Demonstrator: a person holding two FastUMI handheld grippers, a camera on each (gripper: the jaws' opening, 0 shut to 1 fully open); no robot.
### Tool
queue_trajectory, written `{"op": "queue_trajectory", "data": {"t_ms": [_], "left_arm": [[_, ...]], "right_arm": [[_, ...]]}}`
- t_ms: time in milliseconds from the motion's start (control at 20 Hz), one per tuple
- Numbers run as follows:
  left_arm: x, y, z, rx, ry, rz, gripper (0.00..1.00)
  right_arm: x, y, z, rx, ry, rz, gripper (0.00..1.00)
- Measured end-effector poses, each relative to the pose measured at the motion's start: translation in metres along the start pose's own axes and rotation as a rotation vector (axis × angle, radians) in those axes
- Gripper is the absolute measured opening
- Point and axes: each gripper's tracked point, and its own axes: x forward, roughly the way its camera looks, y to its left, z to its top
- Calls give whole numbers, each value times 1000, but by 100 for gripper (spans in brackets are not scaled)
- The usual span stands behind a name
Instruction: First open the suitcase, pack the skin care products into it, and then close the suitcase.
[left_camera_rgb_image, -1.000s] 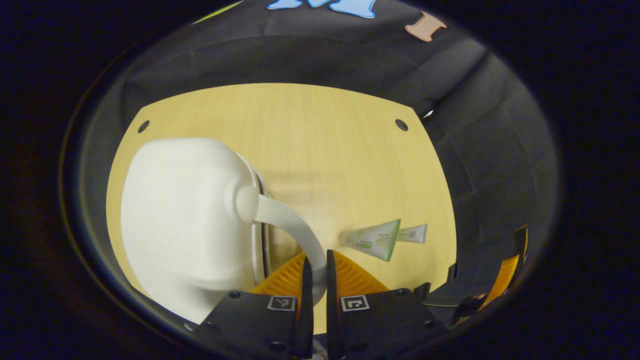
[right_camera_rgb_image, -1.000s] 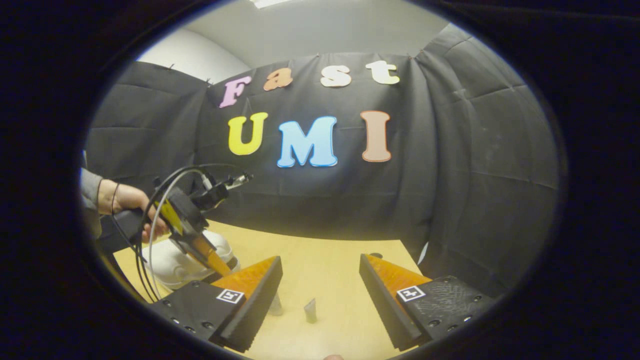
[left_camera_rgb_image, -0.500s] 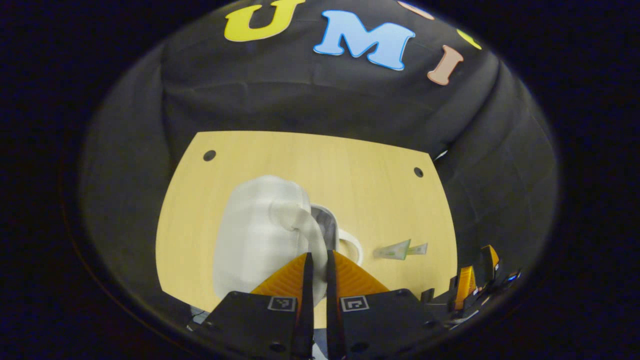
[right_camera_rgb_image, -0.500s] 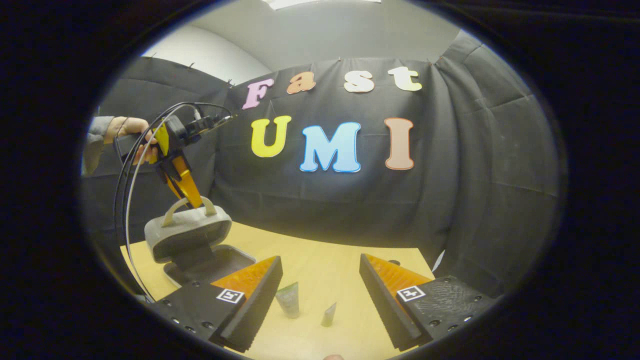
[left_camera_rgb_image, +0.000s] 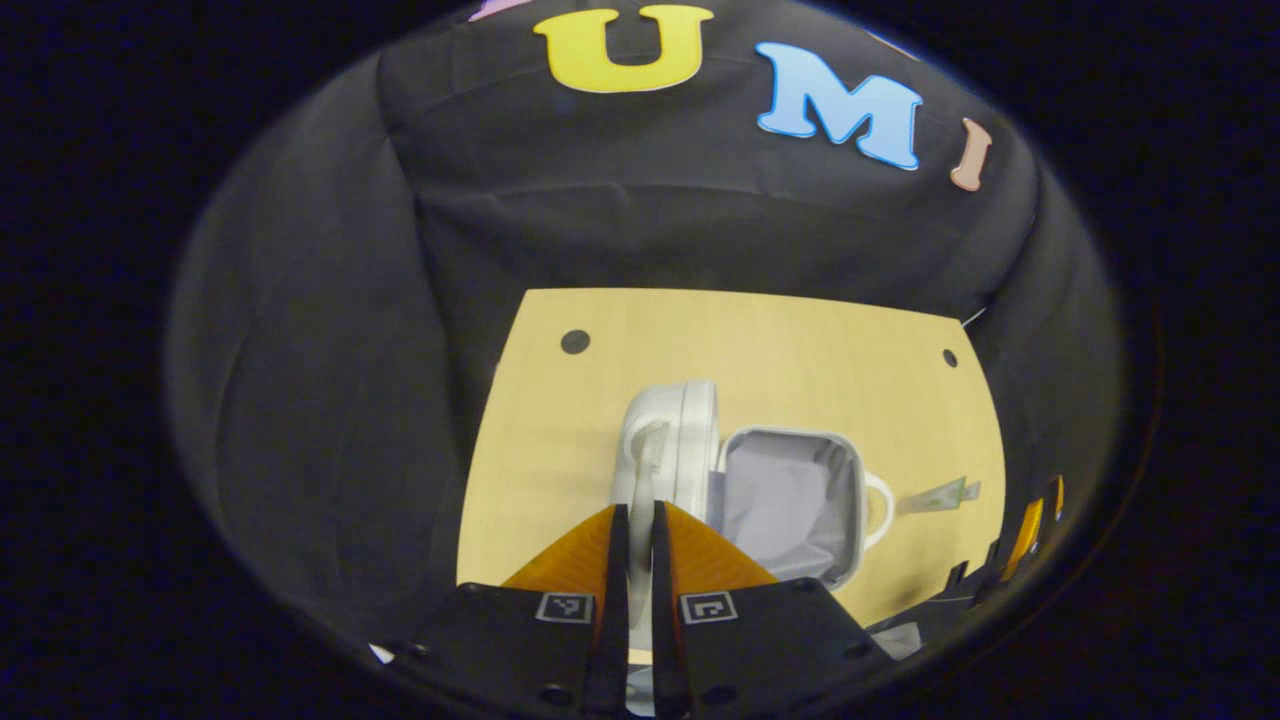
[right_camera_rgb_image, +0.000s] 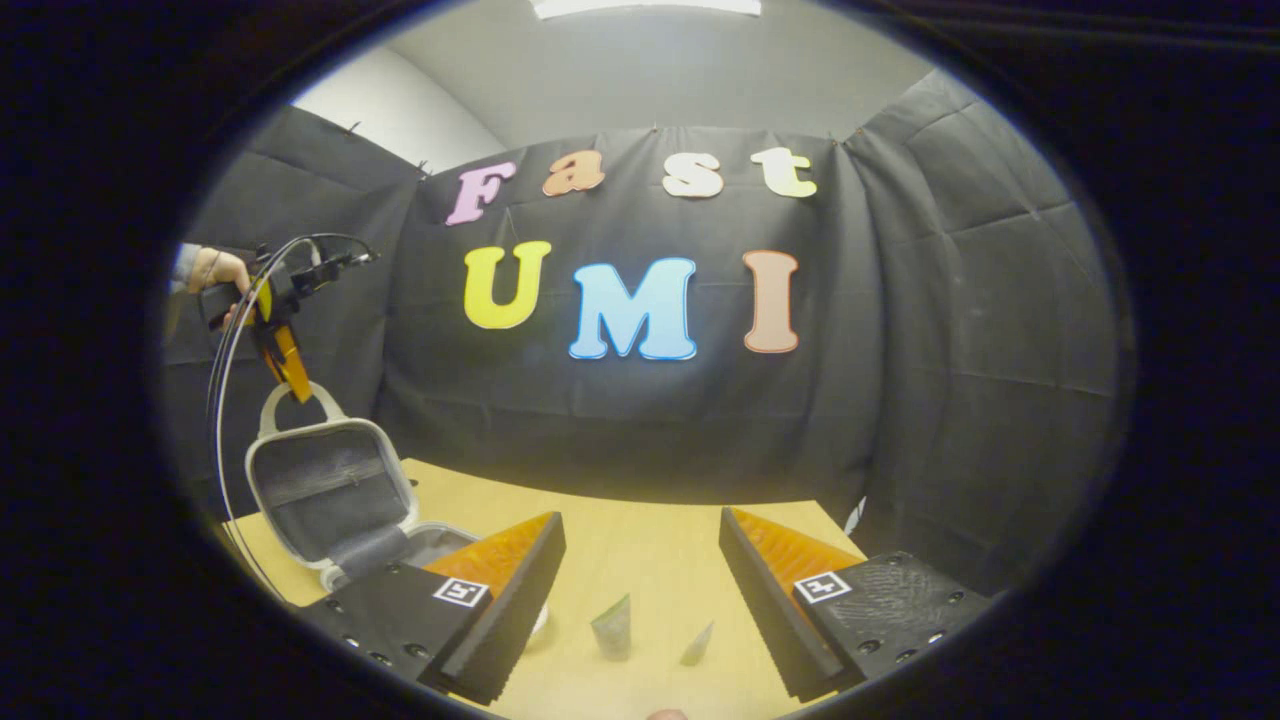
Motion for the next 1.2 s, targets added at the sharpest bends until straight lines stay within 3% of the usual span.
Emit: {"op": "queue_trajectory", "data": {"t_ms": [300,450,600,850,1000,1150,1200], "left_arm": [[84,118,-25,-11,71,13,18],[143,160,-65,-46,164,21,18],[200,185,-100,-100,228,3,18],[238,207,-123,-150,241,35,20],[237,215,-108,-137,104,83,46],[215,228,-84,-139,-58,167,95],[205,232,-74,-150,-129,193,98]], "right_arm": [[-3,39,-7,39,61,-72,94],[-4,49,-8,40,92,-97,94],[-8,53,-12,9,127,-117,94],[-10,60,-13,-18,148,-128,94],[-9,59,-12,-12,143,-128,94],[-10,50,-16,8,146,-138,94],[-12,46,-17,16,145,-142,94]]}}
